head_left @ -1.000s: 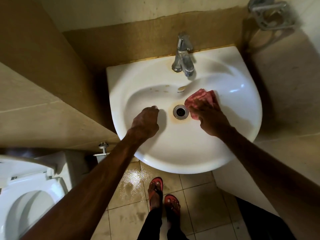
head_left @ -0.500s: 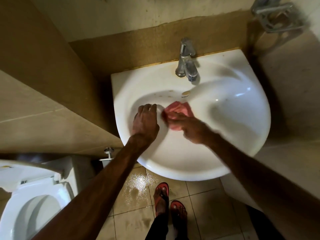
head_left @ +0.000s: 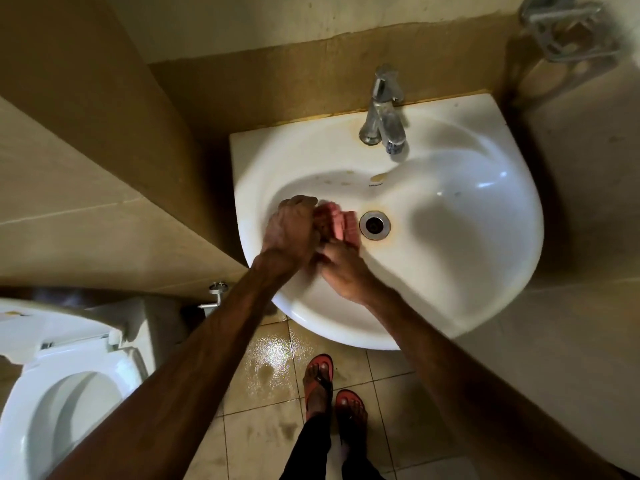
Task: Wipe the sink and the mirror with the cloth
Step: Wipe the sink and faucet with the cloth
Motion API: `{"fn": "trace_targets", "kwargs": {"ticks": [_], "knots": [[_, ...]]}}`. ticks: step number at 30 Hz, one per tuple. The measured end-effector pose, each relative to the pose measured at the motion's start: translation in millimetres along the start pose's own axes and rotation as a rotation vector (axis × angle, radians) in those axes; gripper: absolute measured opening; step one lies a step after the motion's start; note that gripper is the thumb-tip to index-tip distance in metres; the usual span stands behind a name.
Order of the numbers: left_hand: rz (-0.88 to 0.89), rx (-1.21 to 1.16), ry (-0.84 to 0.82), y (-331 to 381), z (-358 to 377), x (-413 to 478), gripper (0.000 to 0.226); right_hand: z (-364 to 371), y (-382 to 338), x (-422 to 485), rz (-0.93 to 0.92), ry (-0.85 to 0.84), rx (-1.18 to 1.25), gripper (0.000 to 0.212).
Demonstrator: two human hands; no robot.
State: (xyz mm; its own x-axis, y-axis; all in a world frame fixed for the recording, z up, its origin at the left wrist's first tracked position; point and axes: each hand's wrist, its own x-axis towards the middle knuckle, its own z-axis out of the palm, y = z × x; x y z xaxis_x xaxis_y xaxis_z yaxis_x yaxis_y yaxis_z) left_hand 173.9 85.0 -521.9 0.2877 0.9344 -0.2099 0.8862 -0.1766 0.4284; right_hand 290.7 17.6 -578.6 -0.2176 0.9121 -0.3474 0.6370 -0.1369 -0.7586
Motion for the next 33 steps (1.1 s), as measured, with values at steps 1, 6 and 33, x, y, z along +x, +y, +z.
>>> {"fn": "trace_targets", "kwargs": {"ticks": [1,6,33], "knots": [[-0.018,-0.036,0.02,-2.2,0.2,0.6,0.045,-0.1,-1.9,-11.3,-0.022,-0.07,0.061,0.034],[-0.004,-0.047,0.04,-6.0,12.3,-2.6,0.056,-72.0,47.2,-67.7,-0.12,-0.15,-0.078,0.043],[-0.036,-0.033,-0.077,-0.4,25.4,-11.1,0.057,-105.0,79.6,-20.9,0.103,0.195,-0.355,0.039]]}}
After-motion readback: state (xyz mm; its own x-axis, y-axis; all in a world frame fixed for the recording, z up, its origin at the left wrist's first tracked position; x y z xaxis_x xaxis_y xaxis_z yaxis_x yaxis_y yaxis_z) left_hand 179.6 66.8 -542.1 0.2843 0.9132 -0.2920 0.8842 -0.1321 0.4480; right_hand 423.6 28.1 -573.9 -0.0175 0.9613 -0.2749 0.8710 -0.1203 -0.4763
